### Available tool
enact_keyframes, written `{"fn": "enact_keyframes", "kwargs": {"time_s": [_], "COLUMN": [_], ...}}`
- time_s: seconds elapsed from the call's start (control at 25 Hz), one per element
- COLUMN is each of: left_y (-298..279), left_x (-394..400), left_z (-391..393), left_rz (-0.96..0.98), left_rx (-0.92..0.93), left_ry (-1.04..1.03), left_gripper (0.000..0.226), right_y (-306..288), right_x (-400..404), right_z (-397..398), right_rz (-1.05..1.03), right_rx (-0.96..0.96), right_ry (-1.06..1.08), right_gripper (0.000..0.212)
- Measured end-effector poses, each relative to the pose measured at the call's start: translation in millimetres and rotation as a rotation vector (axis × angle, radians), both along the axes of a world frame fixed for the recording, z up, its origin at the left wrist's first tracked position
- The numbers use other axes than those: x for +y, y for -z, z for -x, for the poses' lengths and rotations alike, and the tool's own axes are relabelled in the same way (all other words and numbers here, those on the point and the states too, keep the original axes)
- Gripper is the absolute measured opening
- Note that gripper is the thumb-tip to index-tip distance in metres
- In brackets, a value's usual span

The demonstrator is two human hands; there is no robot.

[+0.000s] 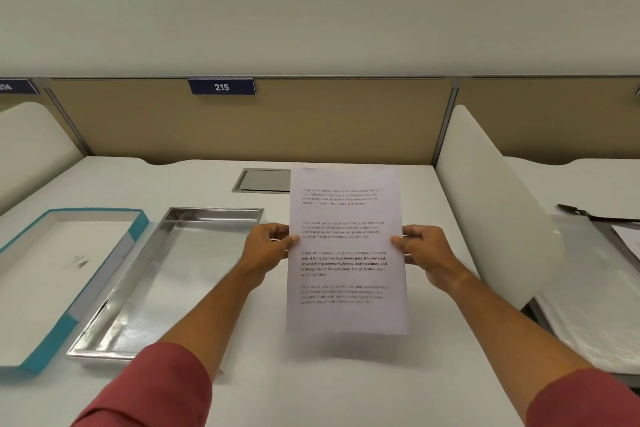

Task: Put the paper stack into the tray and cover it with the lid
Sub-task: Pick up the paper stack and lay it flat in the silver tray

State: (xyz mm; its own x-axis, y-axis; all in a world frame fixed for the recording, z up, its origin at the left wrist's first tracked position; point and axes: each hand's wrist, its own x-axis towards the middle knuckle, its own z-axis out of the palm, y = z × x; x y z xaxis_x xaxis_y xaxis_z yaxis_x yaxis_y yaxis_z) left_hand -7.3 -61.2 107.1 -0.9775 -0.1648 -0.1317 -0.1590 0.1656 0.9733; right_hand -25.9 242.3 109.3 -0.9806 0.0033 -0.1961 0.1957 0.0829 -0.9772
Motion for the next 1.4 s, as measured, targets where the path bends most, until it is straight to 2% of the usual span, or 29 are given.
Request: {"fn": "enact_keyframes", "kwargs": {"time_s": [0.36,0.44,0.52,0.56,0.64,0.76,0.8,0.88,0.96,1.2,1.4], "left_y": [-9.1,-9.1,-6.9,-3.8,3.4,12.0,15.0,18.4,24.3,35.1,44.2], "left_x": [-49.7,-71.3,-96.7,-111.1,-145.8,-198.8,-217.0,-245.9,-269.1,-308.5,-321.8], "left_z": [-14.3,-11.1,-8.7,-7.8,-6.6,-6.9,-7.5,-8.2,-9.8,-7.2,0.6], "left_rz": [-0.068,-0.053,-0.038,-0.037,-0.03,-0.018,-0.01,0.023,0.049,0.131,0.23], "left_rx": [-0.105,-0.116,-0.128,-0.134,-0.162,-0.203,-0.21,-0.24,-0.26,-0.303,-0.348], "left_ry": [-0.068,-0.061,-0.069,-0.079,-0.088,-0.091,-0.095,-0.106,-0.098,-0.135,-0.132], "left_gripper": [0.021,0.021,0.022,0.023,0.02,0.017,0.018,0.022,0.015,0.025,0.022], "right_y": [-9.4,-10.9,-10.5,-9.4,-3.3,8.4,11.7,17.7,24.5,35.1,47.0], "right_x": [-53.0,-73.8,-99.6,-115.0,-150.3,-204.0,-224.1,-256.5,-284.5,-341.1,-370.8], "right_z": [1.2,1.3,2.0,1.5,-0.3,-4.7,-6.5,-8.2,-13.6,-16.1,-5.0], "right_rz": [-0.006,-0.011,-0.016,-0.025,-0.041,-0.074,-0.081,-0.095,-0.127,-0.205,-0.35], "right_rx": [-0.085,-0.092,-0.096,-0.105,-0.129,-0.168,-0.176,-0.201,-0.223,-0.291,-0.303], "right_ry": [-0.082,-0.086,-0.083,-0.079,-0.063,-0.042,-0.034,0.007,0.05,0.139,0.153], "right_gripper": [0.014,0.008,0.022,0.022,0.009,0.009,0.011,0.032,0.04,0.035,0.008]}}
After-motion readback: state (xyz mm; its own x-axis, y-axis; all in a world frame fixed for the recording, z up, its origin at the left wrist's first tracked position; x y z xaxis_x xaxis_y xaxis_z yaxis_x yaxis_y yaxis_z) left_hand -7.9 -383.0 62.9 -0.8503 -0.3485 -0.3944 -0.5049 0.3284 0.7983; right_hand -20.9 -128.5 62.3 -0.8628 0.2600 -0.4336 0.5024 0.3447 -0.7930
